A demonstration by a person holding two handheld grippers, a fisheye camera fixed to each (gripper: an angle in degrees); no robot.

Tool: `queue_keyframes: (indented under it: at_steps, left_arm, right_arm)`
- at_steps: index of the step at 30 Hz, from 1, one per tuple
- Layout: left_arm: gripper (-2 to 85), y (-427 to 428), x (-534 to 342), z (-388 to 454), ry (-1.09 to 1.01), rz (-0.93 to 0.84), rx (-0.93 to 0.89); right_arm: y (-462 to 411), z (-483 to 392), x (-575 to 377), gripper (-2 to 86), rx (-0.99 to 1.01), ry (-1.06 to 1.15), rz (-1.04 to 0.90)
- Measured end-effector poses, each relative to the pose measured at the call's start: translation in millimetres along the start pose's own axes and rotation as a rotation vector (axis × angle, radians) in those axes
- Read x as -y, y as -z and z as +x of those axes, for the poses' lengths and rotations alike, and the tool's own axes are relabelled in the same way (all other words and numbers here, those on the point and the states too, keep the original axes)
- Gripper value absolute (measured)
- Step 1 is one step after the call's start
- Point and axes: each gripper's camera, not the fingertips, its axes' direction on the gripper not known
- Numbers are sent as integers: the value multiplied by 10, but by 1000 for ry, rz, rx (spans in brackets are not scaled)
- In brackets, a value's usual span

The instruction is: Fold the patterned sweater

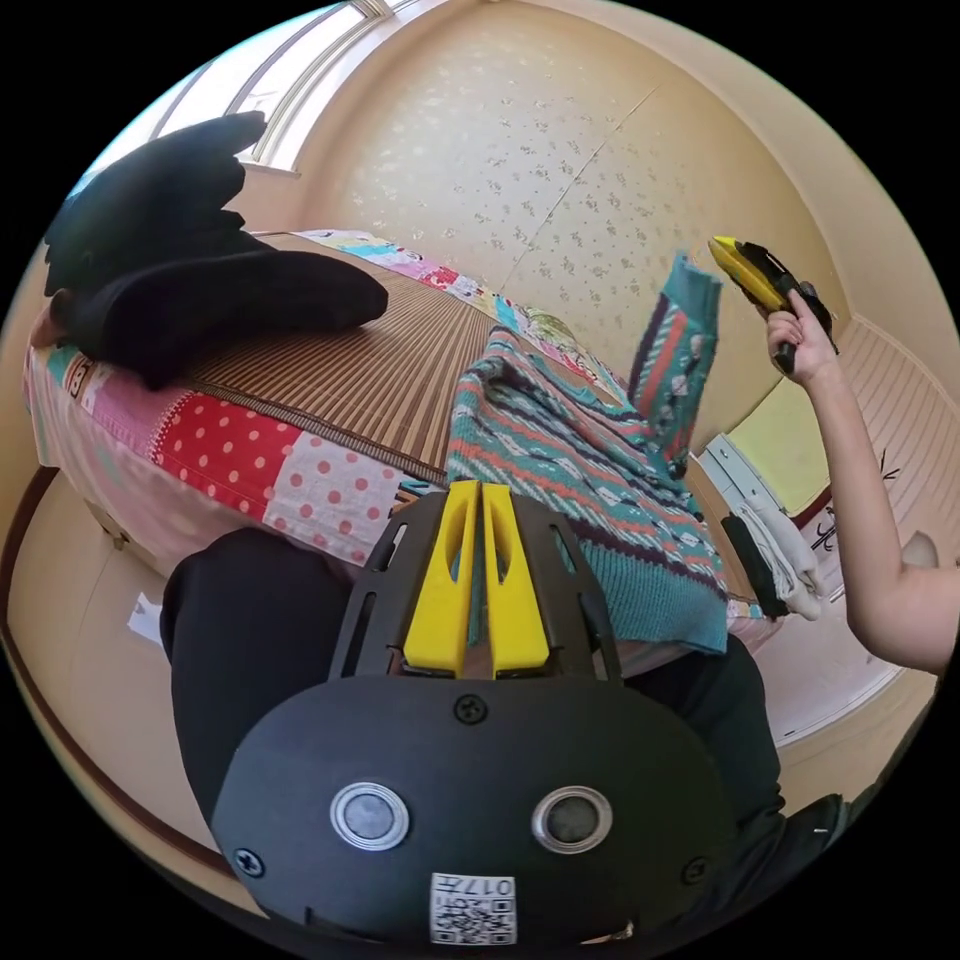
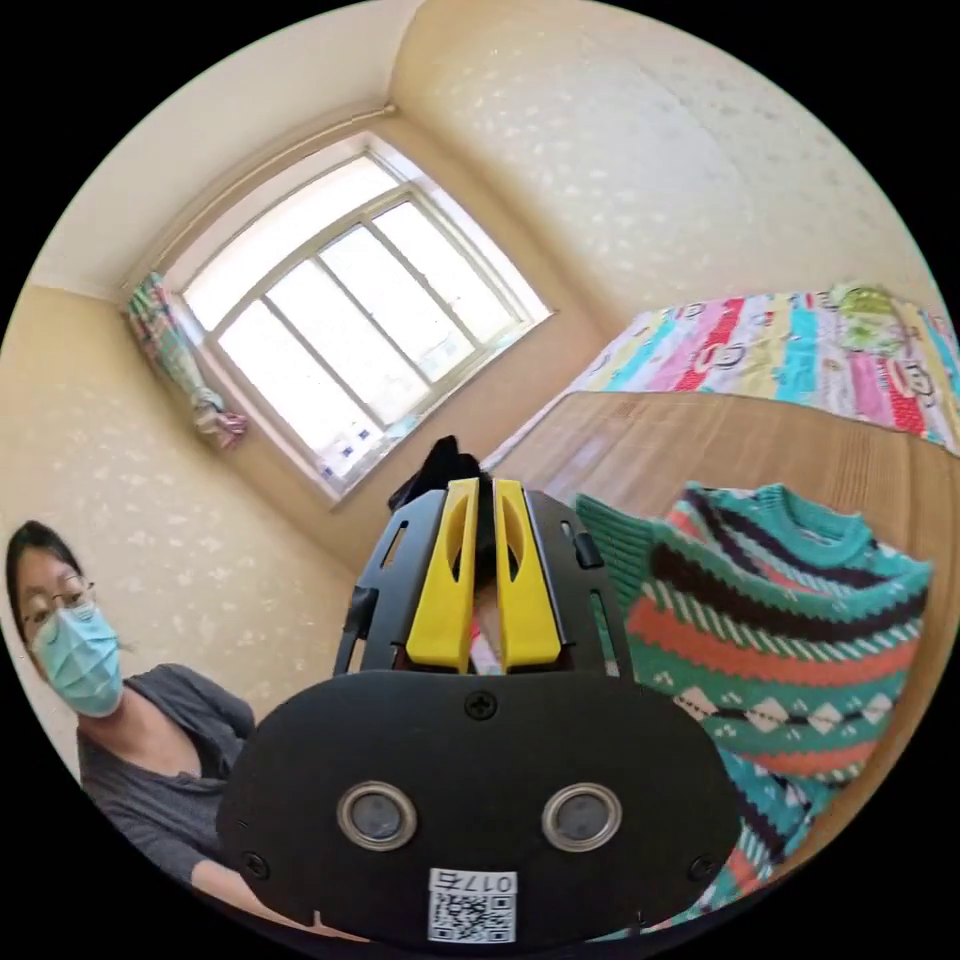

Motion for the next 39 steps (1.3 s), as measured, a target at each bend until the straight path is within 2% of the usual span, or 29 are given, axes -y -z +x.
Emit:
queue_keyframes:
  at_steps: [1, 3, 5, 7, 10, 14, 19, 20, 24, 27, 29, 31, 32, 33, 35, 37, 39]
  left_arm:
    - [-10, -2, 15, -7, 5, -8, -7]
    - [-10, 4, 36, -10, 8, -14, -12]
    - [-10, 10, 60, -8, 10, -16, -13]
    - [-10, -1, 98, -7, 17, -30, -13]
    - [-10, 3, 135, 7, 24, -40, -15]
    - [-10, 18, 171, 18, 35, -38, -22]
    - [-10, 53, 228, 16, 61, -33, -47]
    - [-10, 55, 237, 16, 62, -32, -49]
    - [-10, 62, 294, -13, 89, -33, -79]
    - [-10, 68, 326, 7, 90, -39, -88]
    - [-10, 77, 338, 31, 89, -35, -86]
    - [-10, 75, 362, 51, 93, -35, -87]
    - [-10, 76, 369, 55, 93, -35, -89]
    - [-10, 80, 382, 63, 93, -34, -91]
    - [-10, 91, 401, 75, 94, -31, -94]
    - [-9, 121, 413, 88, 100, -19, -95]
    - [-7, 152, 411, 101, 106, -5, -99]
  right_arm:
    - [-20, 56, -67, 26, 36, 2, 20]
    - [2, 136, -227, 27, -102, -30, 20]
    - [27, 330, -494, 34, -384, -117, -49]
    - [36, 528, -724, 53, -555, -202, -108]
    - [-76, 807, -1014, 88, -673, -267, -204]
    - [-523, 1107, -1010, 110, -724, -285, -314]
    - [-974, 1590, -776, 129, -762, -377, -308]
    - [-1147, 1780, -775, 127, -768, -421, -381]
    - [-1240, 1720, -545, 77, -822, -396, -453]
    - [-891, 1473, -306, 47, -770, -410, -246]
    - [-598, 1248, -196, 43, -753, -401, 13]
    - [-492, 1176, -189, 45, -744, -393, 189]
    - [-526, 1238, -174, 50, -737, -380, 213]
    - [-573, 1320, -156, 53, -734, -391, 183]
    - [-882, 1818, -147, 74, -668, -533, -107]
    - [-974, 1856, -295, 82, -645, -508, -160]
    - [-873, 1660, -448, 72, -678, -416, -123]
